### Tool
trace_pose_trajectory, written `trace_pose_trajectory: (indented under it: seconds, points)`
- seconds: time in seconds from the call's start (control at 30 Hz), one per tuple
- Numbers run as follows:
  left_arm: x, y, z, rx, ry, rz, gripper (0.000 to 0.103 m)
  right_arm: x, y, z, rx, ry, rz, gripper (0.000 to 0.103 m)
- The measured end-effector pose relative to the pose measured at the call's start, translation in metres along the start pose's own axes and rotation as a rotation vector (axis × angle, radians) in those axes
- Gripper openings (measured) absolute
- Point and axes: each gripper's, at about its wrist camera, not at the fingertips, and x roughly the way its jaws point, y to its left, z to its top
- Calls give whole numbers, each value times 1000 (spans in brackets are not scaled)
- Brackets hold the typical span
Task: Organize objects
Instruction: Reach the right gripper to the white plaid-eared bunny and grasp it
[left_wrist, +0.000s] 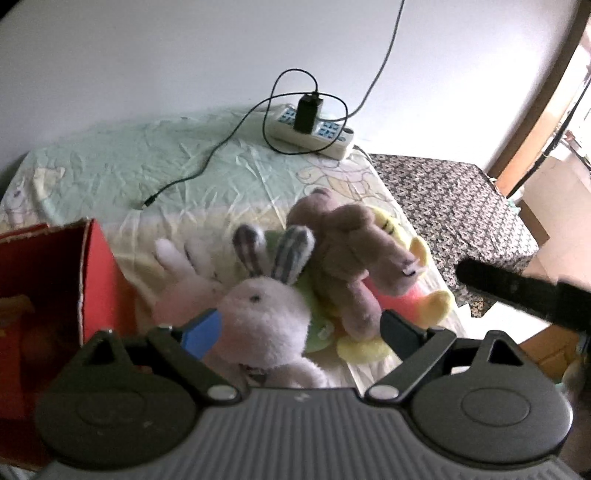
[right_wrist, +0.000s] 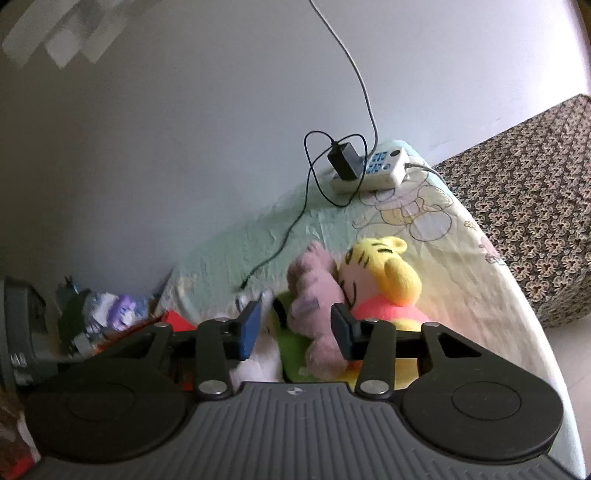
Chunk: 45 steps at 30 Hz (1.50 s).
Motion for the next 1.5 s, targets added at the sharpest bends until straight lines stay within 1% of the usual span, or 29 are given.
trace_pose_trajectory:
  seconds: [0.1,0.17,0.23,0.3,0.37,0.43,0.5,0.53,0.67,0.73,0.8,0.9,0.97,1.1,1.27,1.33,1.5]
  points:
    - [3,-1,-13,31,17,1,92,4,1,0,10,23,74,42]
    - [11,-3,-22,51,43,25,92,13,5,-5,6,64,120,42]
    - [18,-1,-26,53,52,40,91,25,11,-10,-7,100,143,42]
    - [23,1,-28,48,60,39,86,36,16,-17,-27,126,145,42]
    - [28,3,-31,52,60,39,83,49,16,-20,-24,155,139,42]
    - [33,7,-33,52,51,49,83,59,17,-23,-24,182,140,42]
    - [38,14,-35,39,46,51,83,68,19,-25,-36,198,129,45]
    - [41,18,-35,31,50,46,82,72,21,-27,-42,205,124,49]
    - [47,28,-36,-2,75,-9,72,84,22,-33,-55,243,115,52]
    - [50,28,-35,5,77,-28,69,92,24,-36,-64,267,111,57]
    - [52,27,-35,25,77,-37,67,99,25,-39,-76,282,104,57]
    - [57,28,-33,42,76,-43,64,109,26,-43,-88,300,110,52]
    - [58,30,-32,44,77,-44,63,113,26,-43,-91,304,111,48]
    - [55,31,-31,49,77,-62,60,111,27,-41,-103,311,126,41]
    - [45,23,-32,72,65,-75,59,101,27,-42,-99,310,138,39]
    - [38,17,-35,98,50,-69,59,94,29,-43,-108,300,144,39]
    - [17,10,-38,119,12,-78,59,79,37,-41,-135,274,157,39]
